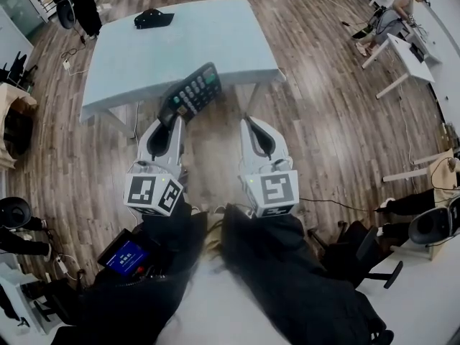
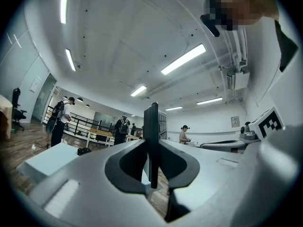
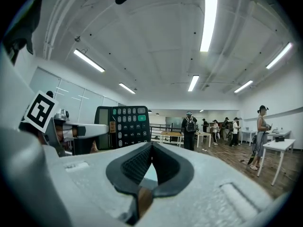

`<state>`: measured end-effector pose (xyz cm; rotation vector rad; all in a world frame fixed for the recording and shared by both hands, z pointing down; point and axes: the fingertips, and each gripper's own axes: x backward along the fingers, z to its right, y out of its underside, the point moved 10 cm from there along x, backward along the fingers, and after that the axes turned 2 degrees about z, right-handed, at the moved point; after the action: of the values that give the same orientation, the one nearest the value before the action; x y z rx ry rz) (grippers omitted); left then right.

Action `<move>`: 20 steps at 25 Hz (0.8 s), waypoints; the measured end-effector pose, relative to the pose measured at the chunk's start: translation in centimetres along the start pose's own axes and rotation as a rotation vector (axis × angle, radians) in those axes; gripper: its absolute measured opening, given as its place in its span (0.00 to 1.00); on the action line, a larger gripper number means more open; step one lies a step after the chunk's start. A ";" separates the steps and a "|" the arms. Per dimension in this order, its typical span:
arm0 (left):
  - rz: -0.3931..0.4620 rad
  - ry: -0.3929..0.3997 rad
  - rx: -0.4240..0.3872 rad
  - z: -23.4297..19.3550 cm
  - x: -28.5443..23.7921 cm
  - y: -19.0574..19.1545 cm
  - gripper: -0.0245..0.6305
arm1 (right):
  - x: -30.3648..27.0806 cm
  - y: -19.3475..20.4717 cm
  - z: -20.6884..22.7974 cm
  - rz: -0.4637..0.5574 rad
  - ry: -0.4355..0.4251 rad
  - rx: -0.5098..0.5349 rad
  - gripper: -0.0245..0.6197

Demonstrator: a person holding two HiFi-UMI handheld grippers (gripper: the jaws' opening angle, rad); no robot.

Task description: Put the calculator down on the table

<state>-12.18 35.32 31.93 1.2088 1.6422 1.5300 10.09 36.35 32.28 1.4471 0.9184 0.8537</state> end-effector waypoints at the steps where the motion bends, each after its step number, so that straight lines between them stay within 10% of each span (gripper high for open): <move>1: 0.001 -0.001 -0.001 0.0 -0.1 0.1 0.13 | -0.1 0.2 0.2 -0.003 0.000 -0.002 0.03; 20: 0.037 0.008 0.015 -3.2 -6.3 2.3 0.13 | -4.0 3.2 3.4 -0.031 0.059 0.007 0.03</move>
<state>-11.86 28.15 33.67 1.2486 1.6476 1.5498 11.62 31.16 35.22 1.4161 0.9866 0.8745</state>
